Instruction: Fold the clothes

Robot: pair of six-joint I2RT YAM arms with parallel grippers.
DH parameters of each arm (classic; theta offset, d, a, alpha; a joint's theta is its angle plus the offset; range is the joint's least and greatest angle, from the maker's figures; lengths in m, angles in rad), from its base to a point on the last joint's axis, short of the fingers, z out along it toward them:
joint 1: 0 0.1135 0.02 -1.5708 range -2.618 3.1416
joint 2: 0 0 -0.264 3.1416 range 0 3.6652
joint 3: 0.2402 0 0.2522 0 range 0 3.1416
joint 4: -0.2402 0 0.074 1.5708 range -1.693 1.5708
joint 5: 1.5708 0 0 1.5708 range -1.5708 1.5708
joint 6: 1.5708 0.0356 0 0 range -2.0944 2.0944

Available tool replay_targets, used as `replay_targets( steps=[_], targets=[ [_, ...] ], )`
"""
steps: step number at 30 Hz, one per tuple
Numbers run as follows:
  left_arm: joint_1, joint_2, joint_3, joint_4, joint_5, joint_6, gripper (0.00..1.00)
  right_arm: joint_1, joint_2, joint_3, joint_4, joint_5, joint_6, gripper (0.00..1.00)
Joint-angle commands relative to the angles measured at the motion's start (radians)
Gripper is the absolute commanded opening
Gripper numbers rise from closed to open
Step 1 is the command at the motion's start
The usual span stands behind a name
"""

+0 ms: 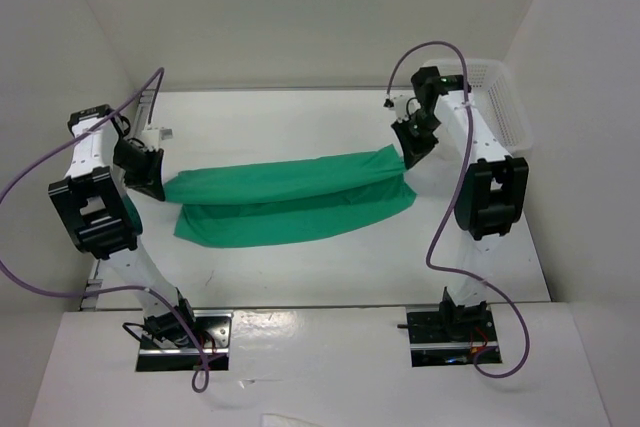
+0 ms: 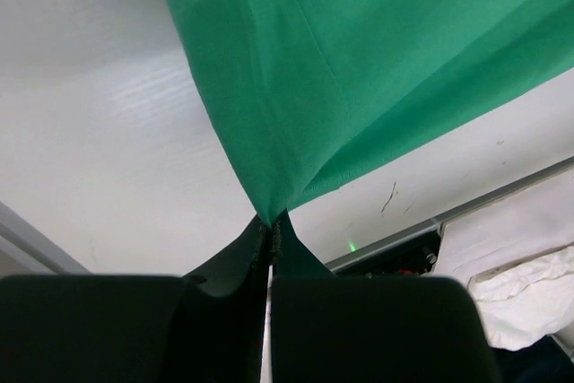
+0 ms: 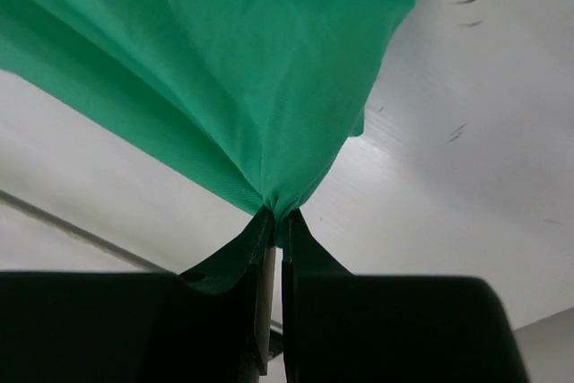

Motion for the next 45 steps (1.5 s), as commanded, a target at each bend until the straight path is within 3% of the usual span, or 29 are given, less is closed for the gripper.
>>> replay_targets(
  steps=[1, 13, 18, 36, 40, 41, 43, 45],
  targets=[
    [0.017, -0.068, -0.045, -0.017, -0.071, 0.057, 0.0, 0.017, -0.045, -0.082, -0.023, 0.052, -0.037, 0.0],
    [0.036, -0.124, -0.14, -0.017, -0.207, 0.095, 0.0, 0.026, -0.127, -0.229, -0.023, 0.198, -0.098, 0.0],
    [0.036, -0.156, -0.15, -0.017, -0.198, 0.118, 0.0, 0.026, -0.127, -0.241, -0.023, 0.186, -0.117, 0.0],
    [0.027, -0.289, -0.451, -0.017, -0.396, 0.26, 0.0, 0.056, -0.154, -0.436, -0.023, 0.226, -0.179, 0.0],
    [0.027, -0.289, -0.514, -0.017, -0.423, 0.261, 0.11, 0.065, -0.144, -0.479, -0.023, 0.249, -0.189, 0.0],
    [0.027, -0.289, -0.523, -0.017, -0.435, 0.261, 0.19, 0.065, -0.134, -0.479, -0.023, 0.249, -0.189, 0.0],
    [0.027, -0.289, -0.542, -0.017, -0.466, 0.27, 0.27, 0.065, -0.134, -0.504, -0.023, 0.27, -0.189, 0.05],
    [0.027, -0.289, -0.575, -0.017, -0.501, 0.27, 0.41, 0.074, -0.134, -0.513, -0.023, 0.281, -0.189, 0.14]
  ],
)
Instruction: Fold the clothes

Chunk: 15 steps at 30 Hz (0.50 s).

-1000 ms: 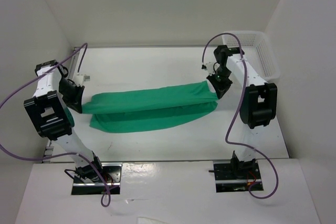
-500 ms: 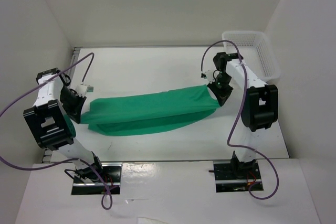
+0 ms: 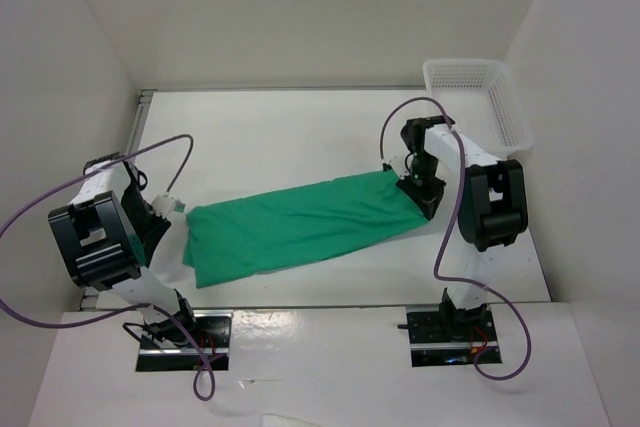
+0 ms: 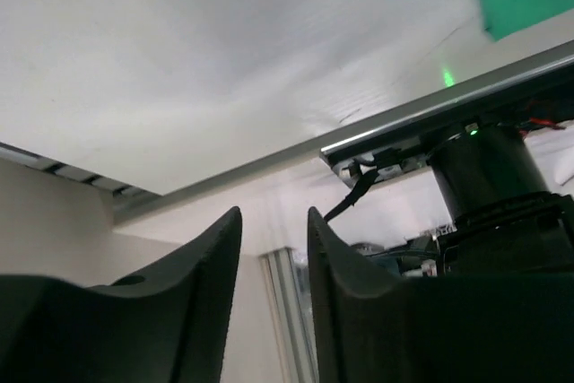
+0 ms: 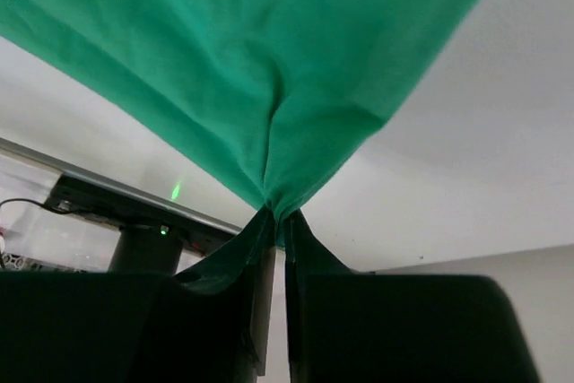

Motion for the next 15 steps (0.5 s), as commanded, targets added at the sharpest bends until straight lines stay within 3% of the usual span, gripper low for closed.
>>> replay_targets(
  steps=[1, 2, 5, 6, 8, 12, 15],
  targets=[
    [0.005, -0.024, -0.029, -0.02, -0.092, 0.039, 0.44, 0.008, -0.016, -0.017, -0.02, 0.074, -0.03, 0.18],
    [0.005, -0.024, -0.041, -0.02, -0.101, 0.039, 0.47, 0.018, -0.016, -0.017, -0.02, 0.089, -0.03, 0.41],
    [0.005, -0.024, -0.041, -0.02, -0.113, 0.039, 0.53, 0.028, -0.016, -0.026, -0.02, 0.1, -0.03, 0.53],
    [0.005, -0.024, -0.027, -0.02, -0.113, 0.039, 0.53, 0.037, -0.016, -0.037, -0.02, 0.111, -0.03, 0.66],
    [0.005, -0.024, 0.0, -0.02, -0.113, 0.039, 0.53, 0.063, -0.016, -0.051, -0.02, 0.126, -0.03, 0.78],
    [0.005, -0.005, 0.115, -0.02, -0.026, 0.039, 0.53, 0.078, -0.026, -0.039, -0.02, 0.138, -0.03, 0.83],
    [0.005, 0.023, 0.21, -0.02, 0.066, 0.018, 0.53, 0.078, -0.035, 0.084, -0.02, 0.065, -0.021, 0.85]
  ],
)
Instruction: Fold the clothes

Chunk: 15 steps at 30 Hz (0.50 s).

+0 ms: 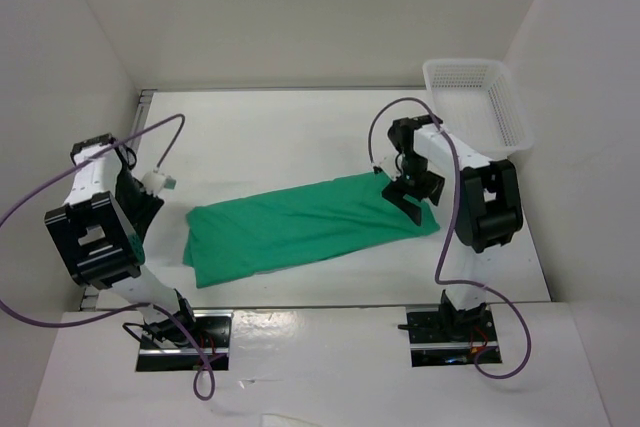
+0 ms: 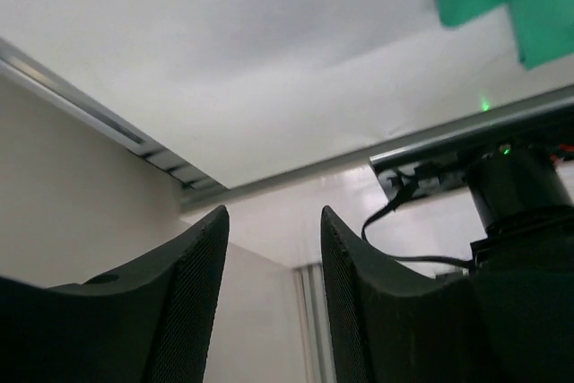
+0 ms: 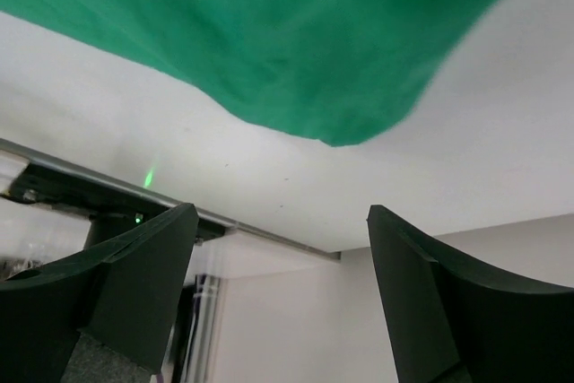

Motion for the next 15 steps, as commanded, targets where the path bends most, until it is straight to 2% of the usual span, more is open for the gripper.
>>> replay_targets(
  steps=[1, 6, 10, 15],
  targets=[
    [0.005, 0.031, 0.149, -0.015, 0.172, -0.011, 0.53, 0.003, -0.035, 0.185, -0.009, -0.062, 0.014, 0.85],
    [-0.018, 0.144, 0.257, -0.015, 0.341, -0.095, 0.54, 0.003, 0.042, 0.385, 0.02, -0.216, 0.087, 0.86],
    [-0.073, 0.206, 0.279, -0.015, 0.479, -0.123, 0.54, 0.003, 0.123, 0.445, 0.083, -0.294, 0.15, 0.87],
    [-0.147, 0.214, 0.224, 0.089, 0.504, -0.187, 0.54, -0.006, 0.163, 0.477, 0.106, -0.336, 0.183, 0.87]
  ],
)
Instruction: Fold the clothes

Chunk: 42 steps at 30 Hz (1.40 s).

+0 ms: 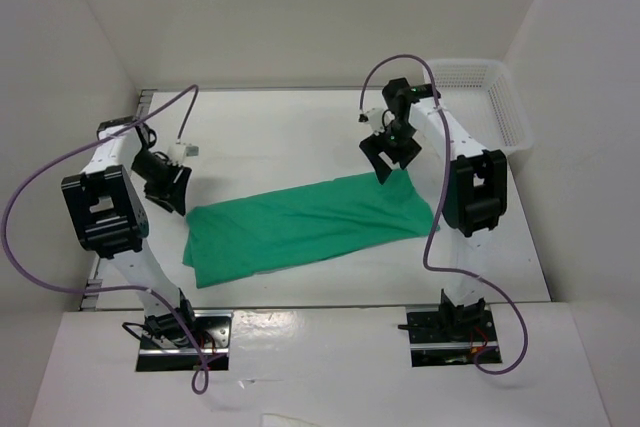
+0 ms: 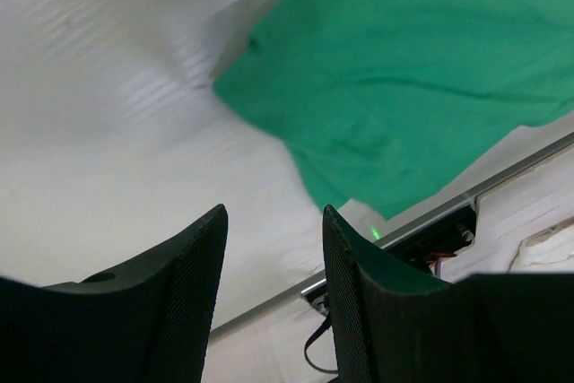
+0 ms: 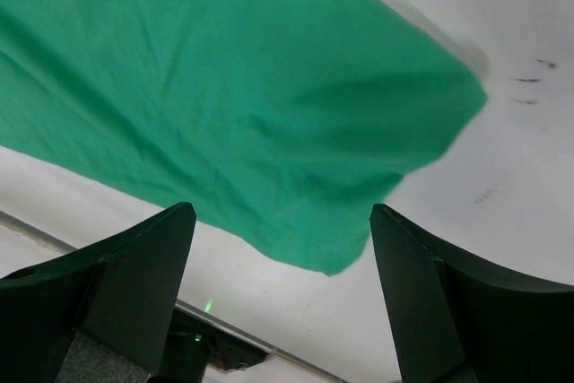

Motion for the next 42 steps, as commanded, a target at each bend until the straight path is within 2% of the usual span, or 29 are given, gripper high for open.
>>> replay_targets(
  steps=[1, 4, 16, 25, 27, 28, 29, 30, 36, 42],
  targets=[
    [-0.057, -0.028, -0.033, 0.074, 0.082, -0.051, 0.54, -0.007, 0.03, 0.043, 0.031, -0.076, 0.044, 0.87],
    [-0.071, -0.039, -0.065, 0.114, 0.062, -0.062, 0.57, -0.007, 0.04, 0.043, 0.031, -0.099, 0.044, 0.87],
    [-0.071, 0.059, -0.108, 0.238, 0.051, -0.071, 0.57, -0.016, 0.04, 0.043, 0.011, -0.128, 0.035, 0.87],
    [-0.071, 0.123, -0.117, 0.249, 0.081, -0.068, 0.57, -0.056, 0.04, 0.084, -0.018, -0.119, 0.035, 0.88],
    [-0.071, 0.123, -0.117, 0.24, 0.101, -0.057, 0.46, -0.067, 0.04, 0.093, -0.027, -0.119, 0.035, 0.88],
    [-0.071, 0.123, -0.117, 0.228, 0.101, -0.057, 0.36, -0.067, 0.04, 0.093, -0.027, -0.119, 0.035, 0.88],
    [-0.071, 0.134, -0.117, 0.228, 0.111, -0.048, 0.21, -0.067, 0.04, 0.093, -0.027, -0.119, 0.035, 0.88],
    [-0.071, 0.134, -0.117, 0.228, 0.111, -0.048, 0.0, -0.067, 0.04, 0.093, -0.027, -0.107, 0.035, 0.88],
    [-0.071, 0.18, -0.026, 0.206, 0.111, -0.039, 0.0, -0.076, 0.069, 0.093, -0.018, -0.082, 0.044, 0.88],
    [-0.062, 0.264, 0.145, 0.186, 0.101, -0.06, 0.0, -0.085, 0.127, 0.104, 0.039, -0.031, 0.064, 0.88]
  ],
)
